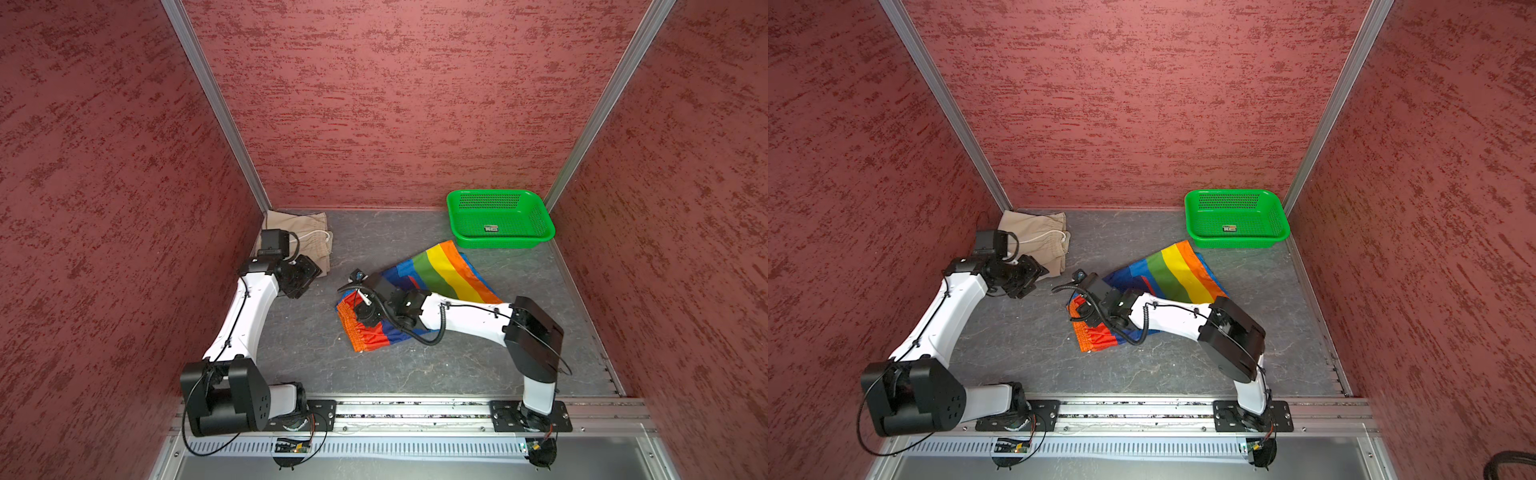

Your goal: Fold and stack the shorts

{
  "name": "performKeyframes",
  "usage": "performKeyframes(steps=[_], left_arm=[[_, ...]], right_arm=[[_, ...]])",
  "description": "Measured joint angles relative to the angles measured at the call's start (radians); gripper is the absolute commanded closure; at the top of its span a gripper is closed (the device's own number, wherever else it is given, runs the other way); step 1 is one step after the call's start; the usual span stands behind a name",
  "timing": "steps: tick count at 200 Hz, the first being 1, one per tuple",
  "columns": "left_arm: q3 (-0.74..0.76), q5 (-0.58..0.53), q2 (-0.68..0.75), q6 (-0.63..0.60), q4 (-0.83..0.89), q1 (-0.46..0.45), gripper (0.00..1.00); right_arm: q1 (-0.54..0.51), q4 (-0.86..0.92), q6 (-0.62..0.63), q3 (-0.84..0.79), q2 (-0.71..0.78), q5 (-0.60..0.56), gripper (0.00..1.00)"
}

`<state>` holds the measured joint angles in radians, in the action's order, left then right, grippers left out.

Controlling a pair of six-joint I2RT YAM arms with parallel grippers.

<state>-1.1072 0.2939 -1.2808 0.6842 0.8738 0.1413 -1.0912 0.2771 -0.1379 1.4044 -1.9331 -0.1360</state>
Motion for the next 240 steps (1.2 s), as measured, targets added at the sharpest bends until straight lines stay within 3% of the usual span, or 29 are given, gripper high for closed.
performKeyframes(steps=[39, 85, 144, 156, 169, 186, 215, 222, 235, 240], left_arm=[[0.014, 0.045, 0.032, -0.006, -0.019, 0.088, 0.32], [0.069, 0.089, -0.003, -0.016, -0.037, 0.092, 0.28], [0.181, 0.093, -0.004, -0.038, -0.035, 0.092, 0.21], [0.201, 0.094, -0.004, -0.039, -0.035, 0.092, 0.19], [0.221, 0.095, -0.004, -0.039, -0.038, 0.092, 0.17], [0.254, 0.100, -0.004, -0.039, -0.050, 0.090, 0.17], [0.291, 0.122, -0.023, -0.030, -0.076, 0.079, 0.17], [0.297, 0.125, -0.029, -0.026, -0.084, 0.072, 0.17], [0.309, 0.123, -0.034, -0.019, -0.098, 0.048, 0.12], [0.314, 0.119, -0.034, -0.015, -0.103, 0.035, 0.11]], right_arm=[[-0.081, 0.037, 0.071, -0.018, -0.011, -0.011, 0.25], [-0.130, 0.092, 0.093, -0.117, 0.010, -0.013, 0.24], [-0.131, 0.099, 0.118, -0.096, -0.046, -0.026, 0.24], [-0.131, 0.099, 0.125, -0.092, -0.061, -0.028, 0.22], [-0.131, 0.102, 0.136, -0.092, -0.064, -0.029, 0.13], [-0.137, 0.095, 0.154, -0.092, -0.063, -0.037, 0.13], [-0.148, 0.091, 0.177, -0.090, -0.068, -0.073, 0.28], [-0.149, 0.084, 0.180, -0.089, -0.074, -0.081, 0.39], [-0.149, 0.064, 0.178, -0.087, -0.088, -0.089, 0.69], [-0.149, 0.061, 0.184, -0.085, -0.093, -0.091, 0.75]])
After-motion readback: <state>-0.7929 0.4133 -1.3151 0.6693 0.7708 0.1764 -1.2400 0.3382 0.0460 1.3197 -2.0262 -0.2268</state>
